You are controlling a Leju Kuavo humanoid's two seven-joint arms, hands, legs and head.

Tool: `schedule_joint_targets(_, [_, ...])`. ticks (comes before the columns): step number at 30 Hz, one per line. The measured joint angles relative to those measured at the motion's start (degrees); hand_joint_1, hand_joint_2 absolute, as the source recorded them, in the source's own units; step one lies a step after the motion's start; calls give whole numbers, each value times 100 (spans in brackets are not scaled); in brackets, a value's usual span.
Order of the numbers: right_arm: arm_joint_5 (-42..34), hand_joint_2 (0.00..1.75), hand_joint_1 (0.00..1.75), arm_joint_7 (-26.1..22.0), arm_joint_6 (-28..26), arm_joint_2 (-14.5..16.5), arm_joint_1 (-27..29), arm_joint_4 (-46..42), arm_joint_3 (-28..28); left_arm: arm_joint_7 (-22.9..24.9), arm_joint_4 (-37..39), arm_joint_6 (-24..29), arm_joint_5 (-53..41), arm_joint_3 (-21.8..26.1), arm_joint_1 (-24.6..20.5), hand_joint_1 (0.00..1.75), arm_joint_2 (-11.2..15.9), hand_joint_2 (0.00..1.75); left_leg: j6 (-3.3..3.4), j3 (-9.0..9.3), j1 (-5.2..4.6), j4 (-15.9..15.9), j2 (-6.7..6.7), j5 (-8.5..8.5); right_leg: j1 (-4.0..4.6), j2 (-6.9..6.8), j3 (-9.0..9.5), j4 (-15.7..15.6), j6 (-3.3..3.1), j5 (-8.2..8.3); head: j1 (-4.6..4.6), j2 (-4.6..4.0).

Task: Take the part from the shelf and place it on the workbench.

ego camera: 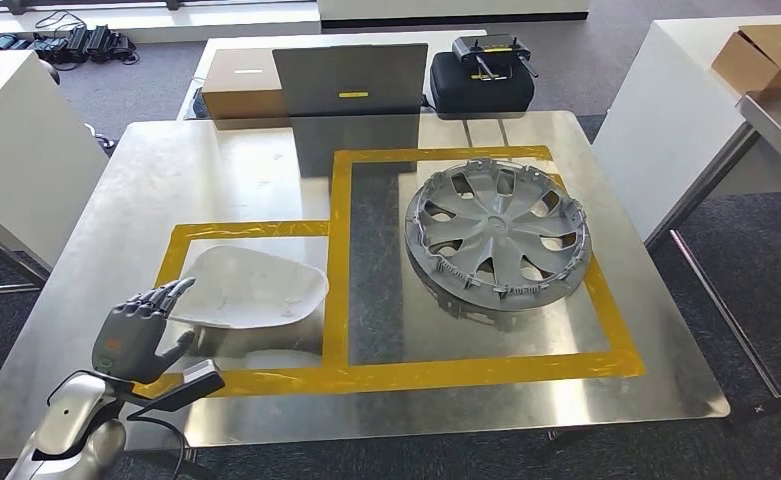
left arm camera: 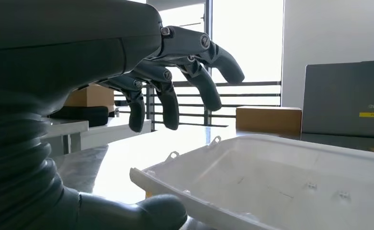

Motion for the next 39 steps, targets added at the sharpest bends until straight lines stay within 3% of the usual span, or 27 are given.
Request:
schedule_joint_targets(6, [-6,0,0,-8,13,0,0,0,0,-49,-80,-40,-22,86,51,0,-13,175,0,0,0,0,-1,0,0,-1,0,0,0,0,0,0])
schedule_joint_targets(10, [-6,0,0,-24,17,0,1,0,0,-155,-90,-43,111,125,54,0,-15,0,0,0,0,0,-1,0,0,-1,0,0,0,0,1,0])
schedule_joint_targets(14, [0,0,0,-53,27,0,2,0,0,-629,-187,-513,1253,216,95,0,-40,0,0,0,0,0,0,0,0,0,0,0,0,0,1,0])
schedule_joint_targets(19, [0,0,0,-85,65,0,3,0,0,-1427,-529,-1930,3703,514,219,0,-150,0,0,0,0,0,0,0,0,0,0,0,0,0,1,0])
schedule_joint_targets(24, [9,0,0,-97,78,0,5,0,0,-1715,-1055,-3297,5442,935,356,0,-312,0,0,0,0,0,0,0,0,0,0,0,0,0,1,-1])
schedule_joint_targets(30, [25,0,0,-104,81,0,3,0,0,-1665,-1621,-4048,6192,1277,426,0,-532,0,0,1,0,0,-1,0,0,-1,1,0,0,0,1,-1])
schedule_joint_targets(39, [40,0,0,-112,82,0,-3,0,0,-1621,-1910,-4182,6335,1504,422,0,-677,0,1,4,-3,2,0,-2,-5,-1,4,-3,3,2,0,-1])
